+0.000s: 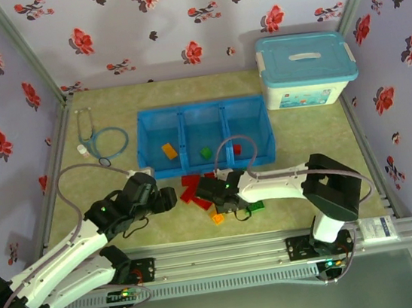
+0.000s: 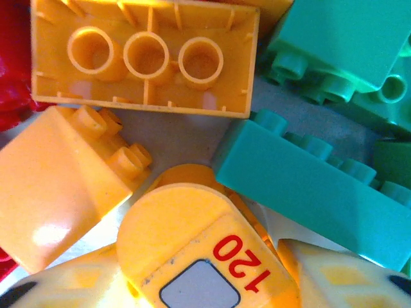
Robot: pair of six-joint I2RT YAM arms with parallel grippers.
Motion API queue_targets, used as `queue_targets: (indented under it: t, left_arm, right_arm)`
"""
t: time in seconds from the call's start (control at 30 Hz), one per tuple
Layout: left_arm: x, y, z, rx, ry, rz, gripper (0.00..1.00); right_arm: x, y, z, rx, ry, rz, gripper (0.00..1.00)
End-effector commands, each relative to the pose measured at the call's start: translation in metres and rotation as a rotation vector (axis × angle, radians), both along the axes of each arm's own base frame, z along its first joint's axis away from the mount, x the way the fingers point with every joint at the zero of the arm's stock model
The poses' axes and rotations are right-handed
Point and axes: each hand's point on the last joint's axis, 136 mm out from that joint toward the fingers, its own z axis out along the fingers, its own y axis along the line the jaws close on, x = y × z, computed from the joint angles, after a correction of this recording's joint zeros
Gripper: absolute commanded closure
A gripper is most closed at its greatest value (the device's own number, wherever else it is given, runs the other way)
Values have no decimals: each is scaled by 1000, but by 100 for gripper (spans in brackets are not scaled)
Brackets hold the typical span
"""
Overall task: Sort the legos into containers by color
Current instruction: Pick up the lego from the bottom-center of the table, then place the lego in the container.
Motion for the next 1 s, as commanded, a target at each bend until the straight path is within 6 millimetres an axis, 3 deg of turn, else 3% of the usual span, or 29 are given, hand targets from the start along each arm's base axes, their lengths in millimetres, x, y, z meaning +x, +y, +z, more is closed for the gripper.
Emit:
queue_targets:
  t: [0.0,0.13,0.33,0.63,0.97]
  left_arm:
    - [3,5,1,11,-16,25,27]
    - [3,6,1,15,-18,26,27]
    - [0,12,1,-8,-36,46,28]
    - [-17,35,-9,-27,-25,102,30]
    - [-25,41,-14,-51,-27,113,30]
  right_arm:
    - [4,-2,12,-17,-19,-15,57]
    - [4,-3,32,-19,-45,2,64]
    - [12,9,81,35,-130,43,65]
    - [63,72,134,106,-199,147,65]
    - [126,152,140,146,-152,251,66]
